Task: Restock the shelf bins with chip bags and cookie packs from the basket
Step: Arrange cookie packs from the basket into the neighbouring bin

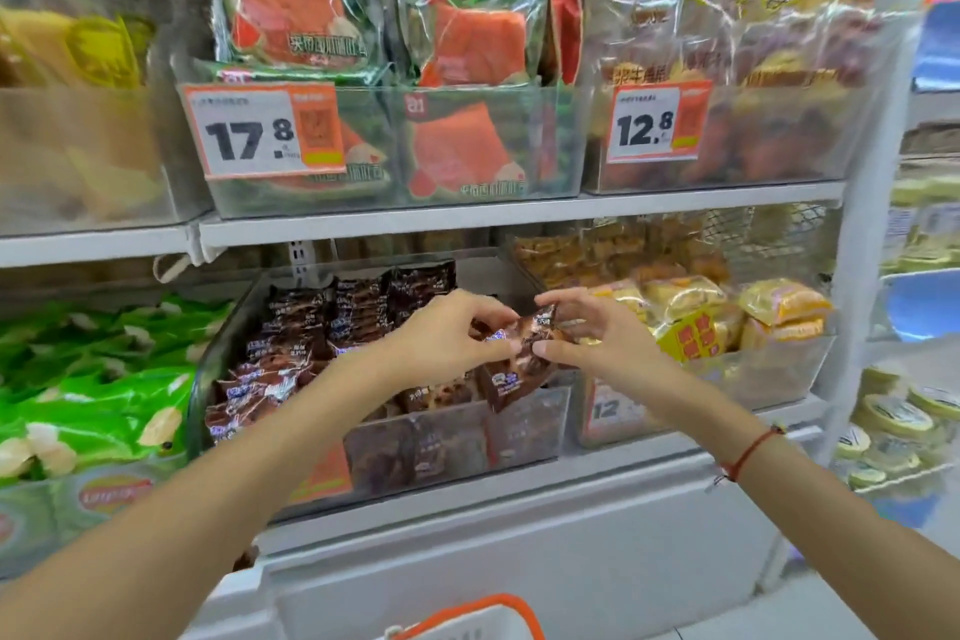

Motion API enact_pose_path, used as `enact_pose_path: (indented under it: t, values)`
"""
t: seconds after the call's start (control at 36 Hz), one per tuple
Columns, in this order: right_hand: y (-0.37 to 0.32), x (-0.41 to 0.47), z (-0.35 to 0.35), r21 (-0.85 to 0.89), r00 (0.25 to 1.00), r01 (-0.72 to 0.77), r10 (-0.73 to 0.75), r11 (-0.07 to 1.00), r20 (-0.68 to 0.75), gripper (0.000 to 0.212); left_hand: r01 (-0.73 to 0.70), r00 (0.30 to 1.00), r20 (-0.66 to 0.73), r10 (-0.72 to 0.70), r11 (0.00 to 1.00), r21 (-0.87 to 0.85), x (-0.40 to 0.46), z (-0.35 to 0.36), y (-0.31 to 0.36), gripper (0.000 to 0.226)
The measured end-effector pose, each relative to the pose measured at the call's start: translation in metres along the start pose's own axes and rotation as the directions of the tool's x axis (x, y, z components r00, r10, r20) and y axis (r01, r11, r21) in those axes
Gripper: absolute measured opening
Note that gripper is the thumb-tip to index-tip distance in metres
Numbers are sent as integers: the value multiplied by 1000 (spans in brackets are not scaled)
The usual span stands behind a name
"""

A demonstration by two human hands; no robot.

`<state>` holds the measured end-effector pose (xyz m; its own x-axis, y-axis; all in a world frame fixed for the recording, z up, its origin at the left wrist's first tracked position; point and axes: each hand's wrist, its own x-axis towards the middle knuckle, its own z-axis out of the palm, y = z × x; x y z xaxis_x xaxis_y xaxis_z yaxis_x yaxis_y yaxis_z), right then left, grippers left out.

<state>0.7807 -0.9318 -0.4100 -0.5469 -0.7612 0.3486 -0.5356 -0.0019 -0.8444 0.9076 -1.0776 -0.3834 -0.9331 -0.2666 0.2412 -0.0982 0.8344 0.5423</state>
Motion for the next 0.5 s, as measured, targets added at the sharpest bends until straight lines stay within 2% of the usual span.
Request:
enact_pose_path:
  t: [0.08,0.14,0.17,0.22,0.25,0.31,0.36,0.42,0.5]
  values:
    - [-1,21,-7,59,999,-25,23,998,38,37,-9,999,-47,8,1000,-5,23,-12,-5,25]
    - [1,38,-10,107,1000,-26,27,994,-14,31,17,995,-102,-22,998,-53,38,-17,-14,28]
    - [4,46,-11,55,997,-16,20,998,-69,30,46,990,-128,-56,996,-81,45,-18,-20,32]
    - [13,61,-8,-187,989,-9,-19,982,-145,32,135,972,-166,-168,972,-192,58,-18,-32,40]
    - [16,68,-4,-326,990,-19,-28,945,-139,34,178,957,-177,-230,946,-269,64,-16,-38,40]
    - [23,78,6,-586,996,-64,12,808,-92,45,218,930,-195,-311,895,-390,74,-13,-48,36]
    - [28,82,15,-770,997,-71,29,634,-68,53,235,915,-214,-344,881,-411,84,-10,-58,35]
    - [33,82,19,-865,998,-46,-13,500,-61,49,249,908,-225,-353,888,-387,95,-8,-67,37]
    - [38,82,19,-879,996,-45,-44,475,-75,42,227,908,-267,-322,916,-331,112,-8,-79,38]
